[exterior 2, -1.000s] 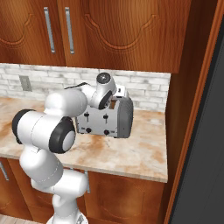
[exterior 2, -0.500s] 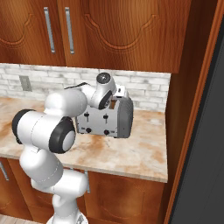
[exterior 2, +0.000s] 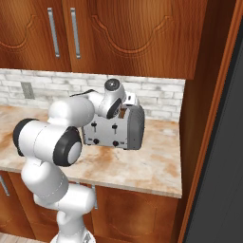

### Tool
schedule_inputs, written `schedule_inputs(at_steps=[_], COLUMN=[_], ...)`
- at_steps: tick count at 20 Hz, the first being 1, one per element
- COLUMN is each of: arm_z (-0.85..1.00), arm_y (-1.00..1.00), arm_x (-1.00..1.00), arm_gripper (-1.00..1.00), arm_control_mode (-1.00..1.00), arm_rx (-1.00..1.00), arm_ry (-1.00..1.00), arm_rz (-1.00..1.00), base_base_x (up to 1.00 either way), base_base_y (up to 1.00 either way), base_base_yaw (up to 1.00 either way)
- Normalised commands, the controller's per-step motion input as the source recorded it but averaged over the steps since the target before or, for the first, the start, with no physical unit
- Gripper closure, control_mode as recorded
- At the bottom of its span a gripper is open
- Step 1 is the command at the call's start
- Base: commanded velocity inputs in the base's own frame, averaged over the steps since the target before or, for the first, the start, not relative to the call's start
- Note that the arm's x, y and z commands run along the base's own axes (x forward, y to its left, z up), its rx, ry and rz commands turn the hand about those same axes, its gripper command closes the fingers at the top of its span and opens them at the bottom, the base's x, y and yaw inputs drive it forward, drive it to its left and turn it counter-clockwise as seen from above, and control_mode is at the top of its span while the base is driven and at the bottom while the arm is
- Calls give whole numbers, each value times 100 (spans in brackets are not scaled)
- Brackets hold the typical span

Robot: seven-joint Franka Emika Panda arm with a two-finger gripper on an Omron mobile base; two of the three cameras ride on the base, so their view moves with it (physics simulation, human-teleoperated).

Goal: Start the toaster. Once the lever pops up, take the bread to the plate on the dining counter.

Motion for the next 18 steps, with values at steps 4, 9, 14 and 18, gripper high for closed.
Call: schedule_inputs(at_steps=[4, 9, 14, 18], arm_z=[0, 0, 0, 16], arm_y=[0, 0, 0, -4], arm_x=[-2, -6, -10, -18], arm_gripper=[100, 100, 100, 100], arm_control_mode=[-100, -100, -100, -100], arm_rx=[0, 0, 0, 0], arm_ry=[-6, -7, -6, -5], arm_rz=[0, 0, 0, 0], base_base_x=[0, 0, 0, 0], base_base_y=[0, 0, 0, 0], base_base_yaw=[0, 0, 0, 0])
